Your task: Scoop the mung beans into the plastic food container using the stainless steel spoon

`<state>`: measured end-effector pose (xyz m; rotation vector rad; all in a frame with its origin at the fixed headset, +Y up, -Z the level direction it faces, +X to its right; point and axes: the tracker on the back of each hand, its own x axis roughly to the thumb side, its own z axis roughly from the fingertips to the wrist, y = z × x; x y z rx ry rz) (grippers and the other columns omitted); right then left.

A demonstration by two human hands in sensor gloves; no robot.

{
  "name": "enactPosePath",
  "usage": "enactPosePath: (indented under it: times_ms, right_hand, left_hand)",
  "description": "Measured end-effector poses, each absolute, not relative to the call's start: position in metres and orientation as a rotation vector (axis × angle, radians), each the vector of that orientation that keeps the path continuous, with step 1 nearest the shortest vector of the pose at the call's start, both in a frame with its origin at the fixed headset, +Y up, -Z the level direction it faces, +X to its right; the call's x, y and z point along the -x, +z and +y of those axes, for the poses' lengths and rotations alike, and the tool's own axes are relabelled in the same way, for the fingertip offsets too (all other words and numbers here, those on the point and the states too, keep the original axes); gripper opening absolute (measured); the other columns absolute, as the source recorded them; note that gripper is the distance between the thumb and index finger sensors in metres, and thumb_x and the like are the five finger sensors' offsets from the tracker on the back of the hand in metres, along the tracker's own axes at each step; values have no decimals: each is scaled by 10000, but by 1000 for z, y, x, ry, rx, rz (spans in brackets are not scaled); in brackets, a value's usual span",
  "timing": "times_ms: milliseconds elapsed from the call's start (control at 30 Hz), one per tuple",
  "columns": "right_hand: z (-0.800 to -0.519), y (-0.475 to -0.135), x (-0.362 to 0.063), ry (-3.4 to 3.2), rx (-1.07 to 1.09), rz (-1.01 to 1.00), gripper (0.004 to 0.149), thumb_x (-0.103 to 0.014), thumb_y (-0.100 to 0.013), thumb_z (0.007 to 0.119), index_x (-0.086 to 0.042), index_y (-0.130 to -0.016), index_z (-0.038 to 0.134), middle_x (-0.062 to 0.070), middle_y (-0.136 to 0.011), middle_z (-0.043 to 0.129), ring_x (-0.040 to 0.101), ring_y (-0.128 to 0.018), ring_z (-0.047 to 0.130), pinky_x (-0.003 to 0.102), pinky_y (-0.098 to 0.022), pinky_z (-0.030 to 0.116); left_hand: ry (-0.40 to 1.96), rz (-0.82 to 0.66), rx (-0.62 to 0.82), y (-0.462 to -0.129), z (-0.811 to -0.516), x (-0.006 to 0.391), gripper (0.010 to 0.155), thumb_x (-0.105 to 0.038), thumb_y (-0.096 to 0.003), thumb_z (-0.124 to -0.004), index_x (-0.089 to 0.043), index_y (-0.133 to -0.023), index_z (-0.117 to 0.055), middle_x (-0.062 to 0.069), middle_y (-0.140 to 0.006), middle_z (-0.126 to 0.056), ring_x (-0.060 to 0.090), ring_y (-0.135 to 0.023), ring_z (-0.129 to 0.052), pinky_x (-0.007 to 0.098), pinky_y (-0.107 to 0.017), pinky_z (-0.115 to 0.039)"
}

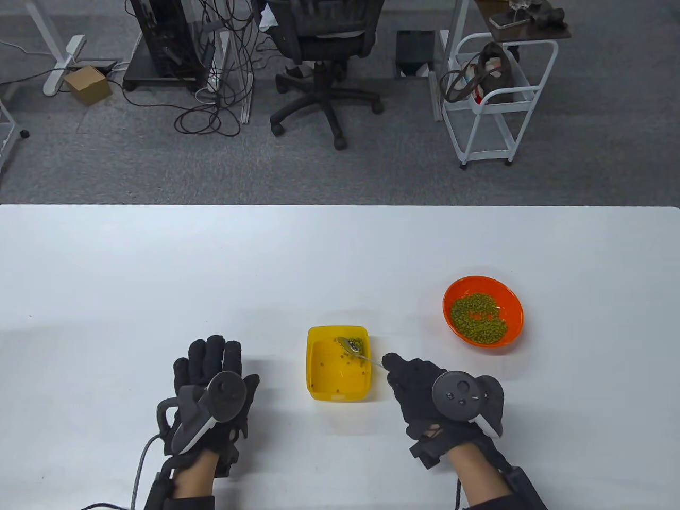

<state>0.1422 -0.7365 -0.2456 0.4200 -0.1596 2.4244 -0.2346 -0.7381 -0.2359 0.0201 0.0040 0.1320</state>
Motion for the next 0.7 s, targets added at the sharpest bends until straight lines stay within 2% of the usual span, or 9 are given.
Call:
enactPosePath:
  times_ms: [467, 700]
  right_hand:
    - [-739, -247, -142, 2361, -484, -100, 438, -375, -504, 725, -170, -888, 776, -107, -606, 865, 174, -465, 915, 492, -500, 779]
    - [-727, -246, -160, 2325, -428, -238, 446, -372, -506, 721, -180, -908, 754, -105, -634, 852, 191, -507, 900, 507, -531, 752]
  left_hand:
    - [121, 13, -50, -235, -737, 237, 738, -544, -476, -624, -253, -1079, -314, 116, -1174, -224, 441, -1081, -247, 655, -740, -207]
    - [114, 12, -73, -235, -737, 237, 749, -543, -476, -624, -254, -1078, -286, 125, -1164, -178, 439, -1077, -224, 654, -738, -199]
